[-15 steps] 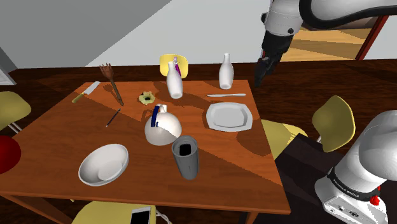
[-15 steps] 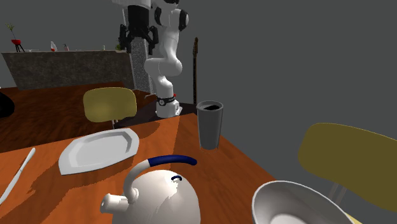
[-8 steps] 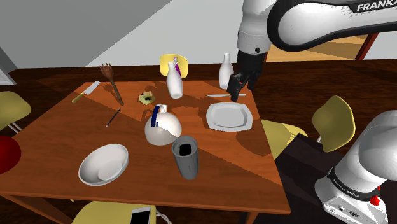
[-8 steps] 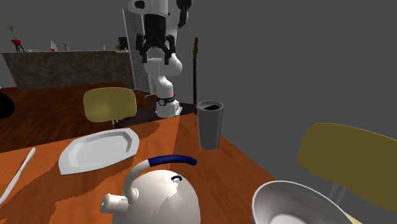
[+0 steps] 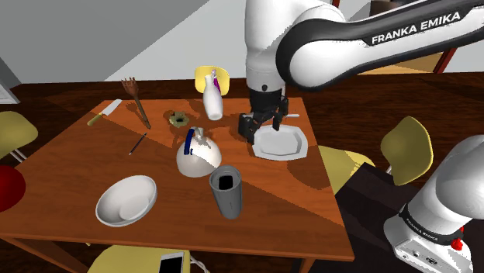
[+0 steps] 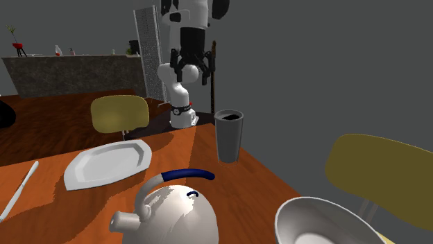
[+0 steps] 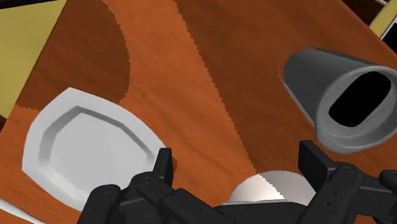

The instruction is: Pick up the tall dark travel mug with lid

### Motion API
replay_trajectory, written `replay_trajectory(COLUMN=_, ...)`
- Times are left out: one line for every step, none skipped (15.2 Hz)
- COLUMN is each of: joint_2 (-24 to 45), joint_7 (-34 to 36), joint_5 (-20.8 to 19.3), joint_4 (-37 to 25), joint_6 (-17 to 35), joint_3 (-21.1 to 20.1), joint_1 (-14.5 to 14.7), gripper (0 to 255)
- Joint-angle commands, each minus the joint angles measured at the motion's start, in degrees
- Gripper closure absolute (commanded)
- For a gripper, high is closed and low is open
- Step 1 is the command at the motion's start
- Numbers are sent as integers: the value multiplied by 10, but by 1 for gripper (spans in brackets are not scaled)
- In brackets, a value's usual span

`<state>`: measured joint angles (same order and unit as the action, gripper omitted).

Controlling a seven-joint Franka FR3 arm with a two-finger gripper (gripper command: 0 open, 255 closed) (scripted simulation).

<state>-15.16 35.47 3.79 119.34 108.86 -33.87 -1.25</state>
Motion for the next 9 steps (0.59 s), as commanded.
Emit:
replay_trajectory(joint_2=43, joint_7=47, joint_5=-18, joint_4=-26, joint_6=6, joint_3=-23, joint_1=-4, gripper=0)
replay_trajectory(joint_2=69, joint_7=73, joint_5=-31, joint_4=-43, joint_6=8, joint_3=-36, joint_1=-5, gripper=0)
replay_trajectory(joint_2=96, joint_7=100, joint_5=-46, joint_4=-62, joint_6=9, joint_3=-47, joint_1=-4, gripper=0)
replay_trajectory(joint_2=124, joint_7=126, joint_5=-63, joint_4=-81, joint_6=9, joint_3=-57, joint_1=-2, gripper=0)
replay_trajectory(joint_2=153, joint_7=153, joint_5=-81, joint_4=-101, joint_6=7, joint_3=-65, joint_1=2, gripper=0)
replay_trajectory(joint_2=183, joint_7=179, joint_5=-99, joint_4=-122, joint_6=5, joint_3=-72, joint_1=8, gripper=0)
replay_trajectory(joint_2=213, joint_7=205, joint_5=-118, joint_4=-145, joint_6=1, joint_3=-76, joint_1=17, gripper=0)
replay_trajectory(joint_2=243, joint_7=230, joint_5=-137, joint_4=-169, joint_6=-3, joint_3=-77, joint_1=28, gripper=0)
replay_trajectory(joint_2=273, joint_7=253, joint_5=-155, joint_4=-194, joint_6=-9, joint_3=-77, joint_1=40, gripper=0)
